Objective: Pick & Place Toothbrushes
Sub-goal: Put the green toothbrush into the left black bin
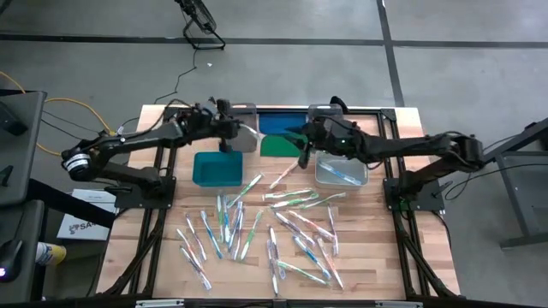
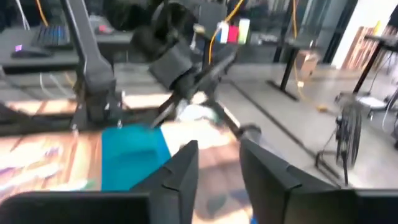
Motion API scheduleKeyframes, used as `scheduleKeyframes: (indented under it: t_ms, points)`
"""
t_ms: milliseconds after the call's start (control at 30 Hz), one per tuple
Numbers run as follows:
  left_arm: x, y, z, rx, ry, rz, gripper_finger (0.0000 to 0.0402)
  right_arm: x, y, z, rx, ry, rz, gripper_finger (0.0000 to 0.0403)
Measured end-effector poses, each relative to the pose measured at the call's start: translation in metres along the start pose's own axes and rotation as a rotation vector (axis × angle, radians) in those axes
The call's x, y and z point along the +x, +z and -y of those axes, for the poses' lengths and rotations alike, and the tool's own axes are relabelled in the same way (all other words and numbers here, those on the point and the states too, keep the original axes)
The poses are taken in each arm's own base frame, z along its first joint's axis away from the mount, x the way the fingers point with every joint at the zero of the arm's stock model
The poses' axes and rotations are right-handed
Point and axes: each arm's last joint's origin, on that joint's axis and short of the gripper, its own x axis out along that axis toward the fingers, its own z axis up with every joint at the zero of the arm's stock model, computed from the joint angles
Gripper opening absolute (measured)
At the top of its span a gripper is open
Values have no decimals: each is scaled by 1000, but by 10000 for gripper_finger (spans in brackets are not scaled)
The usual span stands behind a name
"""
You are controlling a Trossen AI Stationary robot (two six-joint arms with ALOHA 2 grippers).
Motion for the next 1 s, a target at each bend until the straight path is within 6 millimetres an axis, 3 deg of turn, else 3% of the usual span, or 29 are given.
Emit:
scheduleKeyframes:
  t_ms: [133,300,733,1000]
  points:
    - [9,-14,-14,246,-48,-93,17,-10,-2,1,3,8,-84,151]
    - [26,-26,-29,449,-111,-159,17,-14,-1,2,35,9,-105,160]
    - [79,-47,-17,494,-264,-348,17,-14,-3,1,39,10,-123,153]
    - [83,-51,-13,504,-277,-396,17,-14,-3,1,39,11,-124,153]
